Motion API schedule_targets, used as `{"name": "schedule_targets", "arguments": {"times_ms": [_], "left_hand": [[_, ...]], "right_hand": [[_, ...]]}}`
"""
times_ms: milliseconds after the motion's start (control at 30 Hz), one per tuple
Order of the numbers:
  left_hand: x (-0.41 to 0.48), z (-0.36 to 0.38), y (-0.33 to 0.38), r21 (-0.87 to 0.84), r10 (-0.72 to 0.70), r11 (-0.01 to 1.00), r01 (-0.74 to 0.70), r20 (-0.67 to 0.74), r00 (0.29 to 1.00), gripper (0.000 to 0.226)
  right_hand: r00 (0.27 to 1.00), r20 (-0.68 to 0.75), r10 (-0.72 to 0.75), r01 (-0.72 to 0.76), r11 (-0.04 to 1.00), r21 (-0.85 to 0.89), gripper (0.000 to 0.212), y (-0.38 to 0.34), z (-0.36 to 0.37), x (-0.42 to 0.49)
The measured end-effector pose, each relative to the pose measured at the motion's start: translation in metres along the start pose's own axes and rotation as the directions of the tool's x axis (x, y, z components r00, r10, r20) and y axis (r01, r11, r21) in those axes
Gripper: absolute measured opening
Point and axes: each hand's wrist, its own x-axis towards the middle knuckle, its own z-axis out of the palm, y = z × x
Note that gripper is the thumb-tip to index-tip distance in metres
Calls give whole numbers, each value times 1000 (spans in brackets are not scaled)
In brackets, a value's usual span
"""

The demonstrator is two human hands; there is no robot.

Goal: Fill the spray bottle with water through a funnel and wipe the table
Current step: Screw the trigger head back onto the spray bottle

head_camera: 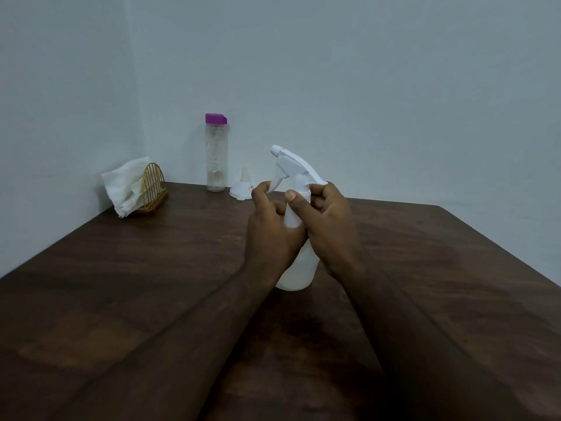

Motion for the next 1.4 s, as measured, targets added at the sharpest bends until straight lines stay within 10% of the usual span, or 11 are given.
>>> {"name": "schedule_targets", "arguments": {"times_ms": [433,867,1033,1400], "left_hand": [[6,-11,0,-69,1,998,12,181,984,94],[4,-12,9,42,10,999,-13,63,998,65],[4,-14,3,-55,0,998,9,164,986,93],[4,-10,-13,-213,35,977,19,249,968,75]], "right_hand": [[964,265,28,-12,998,-63,22,-2,-16,4],[1000,-25,9,-12,991,-135,42,8,5,5],[980,174,94,-83,994,-67,32,-2,-8,14],[876,423,233,-235,971,-49,21,-13,-6,33]]}}
